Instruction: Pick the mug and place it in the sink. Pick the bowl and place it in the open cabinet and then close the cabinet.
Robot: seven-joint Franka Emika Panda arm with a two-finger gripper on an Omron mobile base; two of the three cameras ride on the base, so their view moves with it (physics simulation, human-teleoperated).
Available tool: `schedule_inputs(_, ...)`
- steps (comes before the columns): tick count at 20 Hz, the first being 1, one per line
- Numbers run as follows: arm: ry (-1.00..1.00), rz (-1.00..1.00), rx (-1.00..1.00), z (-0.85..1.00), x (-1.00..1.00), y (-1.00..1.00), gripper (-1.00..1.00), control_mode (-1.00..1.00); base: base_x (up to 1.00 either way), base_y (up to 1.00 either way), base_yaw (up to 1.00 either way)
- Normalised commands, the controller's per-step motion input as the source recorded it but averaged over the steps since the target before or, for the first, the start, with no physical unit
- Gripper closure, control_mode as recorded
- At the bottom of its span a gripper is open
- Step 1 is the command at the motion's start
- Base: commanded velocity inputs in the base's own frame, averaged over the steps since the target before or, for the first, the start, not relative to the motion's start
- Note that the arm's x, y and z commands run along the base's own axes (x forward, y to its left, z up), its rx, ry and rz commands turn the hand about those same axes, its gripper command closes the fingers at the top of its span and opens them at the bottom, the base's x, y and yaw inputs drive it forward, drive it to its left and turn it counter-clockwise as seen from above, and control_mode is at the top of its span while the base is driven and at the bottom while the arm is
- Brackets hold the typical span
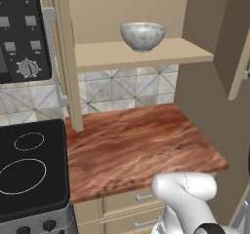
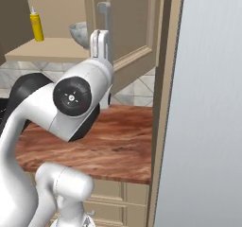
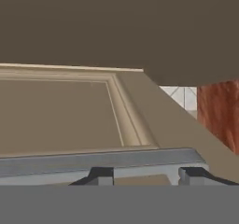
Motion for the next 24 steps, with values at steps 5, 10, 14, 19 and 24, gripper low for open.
schedule_inputs(5, 0.02, 0.09, 0.0, -0.48, 0.84, 0.16, -1.0, -1.0, 0.0, 0.0, 0.0)
schedule_inputs(10, 0.01, 0.09, 0.0, -0.4, 0.83, 0.1, -1.0, -1.0, 0.0, 0.0, 0.0)
schedule_inputs(14, 0.01, 0.09, 0.0, -0.35, 0.84, 0.08, -1.0, -1.0, 0.0, 0.0, 0.0)
schedule_inputs(19, 0.01, 0.1, 0.0, -0.27, 0.83, 0.02, -1.0, -1.0, 0.0, 0.0, 0.0)
schedule_inputs(24, 0.01, 0.1, 0.0, -0.21, 0.81, 0.0, -1.0, -1.0, 0.0, 0.0, 0.0)
